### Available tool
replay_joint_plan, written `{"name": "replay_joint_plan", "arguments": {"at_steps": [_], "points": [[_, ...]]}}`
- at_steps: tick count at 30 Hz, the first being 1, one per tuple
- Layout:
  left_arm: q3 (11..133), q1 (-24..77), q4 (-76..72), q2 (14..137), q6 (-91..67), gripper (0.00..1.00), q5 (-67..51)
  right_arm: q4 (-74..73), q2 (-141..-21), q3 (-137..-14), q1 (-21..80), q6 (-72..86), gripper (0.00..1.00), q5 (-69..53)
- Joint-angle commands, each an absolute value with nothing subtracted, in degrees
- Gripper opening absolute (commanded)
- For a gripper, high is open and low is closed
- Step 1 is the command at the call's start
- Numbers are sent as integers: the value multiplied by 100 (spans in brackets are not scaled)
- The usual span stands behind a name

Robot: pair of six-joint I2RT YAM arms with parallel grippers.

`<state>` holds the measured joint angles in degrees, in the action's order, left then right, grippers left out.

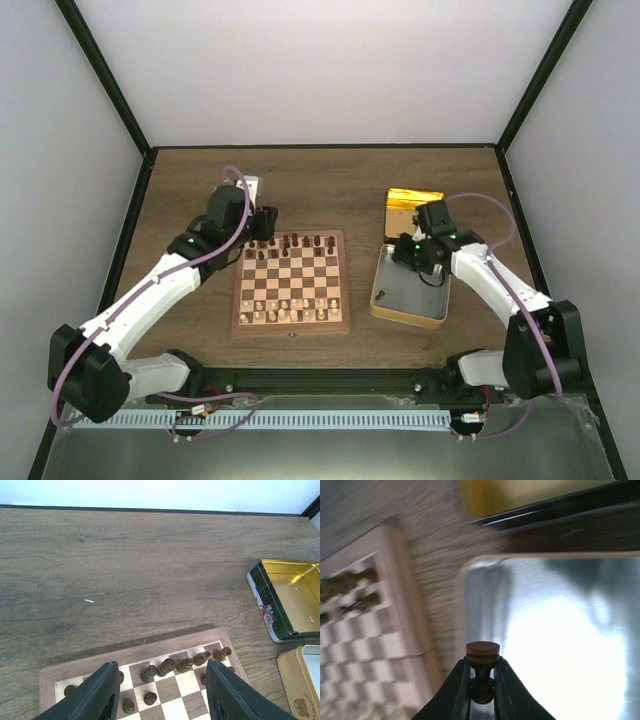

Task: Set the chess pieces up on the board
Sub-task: Pick up the chess piece from the storage box, then place the chess piece on the chessboard.

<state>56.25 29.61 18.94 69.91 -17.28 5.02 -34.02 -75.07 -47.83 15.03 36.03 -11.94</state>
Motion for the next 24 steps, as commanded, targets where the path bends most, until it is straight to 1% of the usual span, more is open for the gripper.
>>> {"name": "replay_joint_plan", "arguments": {"at_steps": [1,3,7,14,19,24], "points": [[5498,2944,1733,6790,-1863,49,556,-3664,-7824,-5427,2271,3603,4,-2181],[5470,2944,1764,6682,-1871,49,581,-3752,-8205,-5730,2671,3551,4,-1980],[5403,2944,1846,6400,-1835,51,684,-3900,-9006,-6338,3151,3349,4,-2032],[5376,2936,1873,6120,-1676,52,625,-4606,-10329,-7479,3594,2991,4,-1878],[5266,2936,1872,5913,-1644,53,826,-5181,-10802,-7965,3702,2906,5,-1862],[5187,2936,1832,5837,-1657,53,806,-5685,-10985,-8218,3852,2856,6,-1952]]}}
